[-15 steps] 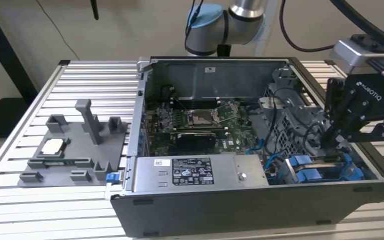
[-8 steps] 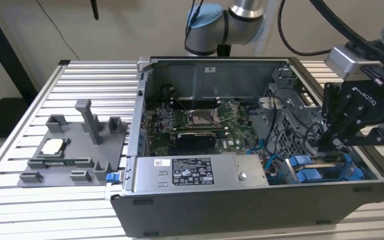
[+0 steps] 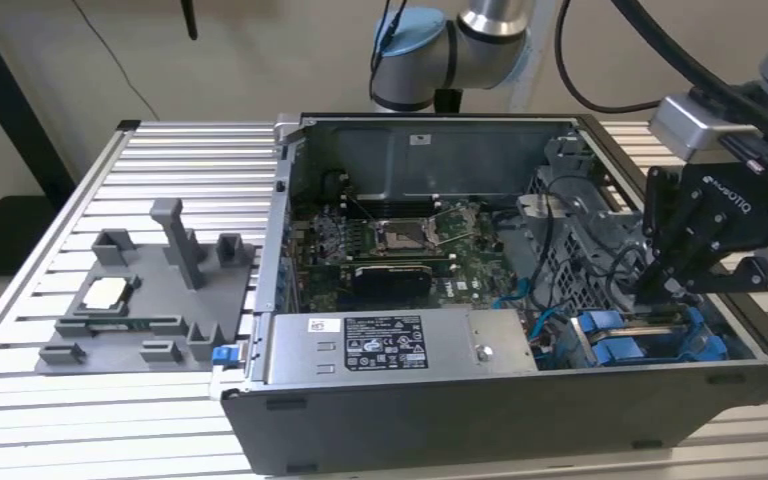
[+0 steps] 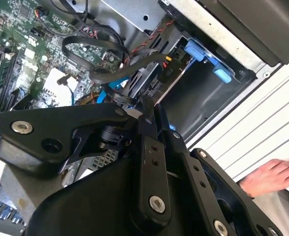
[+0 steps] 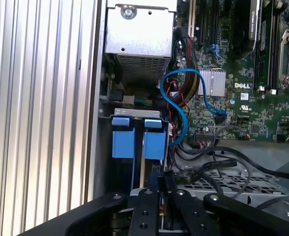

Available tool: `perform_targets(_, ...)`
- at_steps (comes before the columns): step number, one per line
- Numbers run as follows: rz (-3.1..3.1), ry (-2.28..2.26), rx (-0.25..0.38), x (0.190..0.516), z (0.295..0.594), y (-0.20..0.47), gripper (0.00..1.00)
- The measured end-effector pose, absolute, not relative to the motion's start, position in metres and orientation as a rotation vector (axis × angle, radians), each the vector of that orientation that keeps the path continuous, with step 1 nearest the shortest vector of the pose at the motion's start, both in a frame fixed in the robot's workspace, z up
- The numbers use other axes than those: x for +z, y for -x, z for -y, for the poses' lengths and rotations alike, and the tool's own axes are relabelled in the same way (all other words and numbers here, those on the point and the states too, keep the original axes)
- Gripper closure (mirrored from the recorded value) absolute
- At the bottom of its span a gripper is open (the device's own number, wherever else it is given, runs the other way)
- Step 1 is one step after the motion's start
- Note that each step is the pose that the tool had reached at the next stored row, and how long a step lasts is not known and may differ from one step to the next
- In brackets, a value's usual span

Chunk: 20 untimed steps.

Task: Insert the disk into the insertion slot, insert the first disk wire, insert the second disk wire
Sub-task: 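Insert the second disk wire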

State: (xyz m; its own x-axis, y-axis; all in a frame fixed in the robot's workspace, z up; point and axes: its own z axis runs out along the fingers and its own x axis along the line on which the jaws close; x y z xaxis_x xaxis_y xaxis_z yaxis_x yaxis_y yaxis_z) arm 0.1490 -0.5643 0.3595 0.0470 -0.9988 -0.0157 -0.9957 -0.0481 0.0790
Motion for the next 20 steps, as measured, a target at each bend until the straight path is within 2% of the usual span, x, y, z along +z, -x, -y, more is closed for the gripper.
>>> perform_targets(7, 2.156, -2.264, -0.106, 0.353, 0.564, -0.148, 0.84)
perform_targets(20, 2.176, -2.287, -0.071, 0.343, 0.569, -0.148, 0.84)
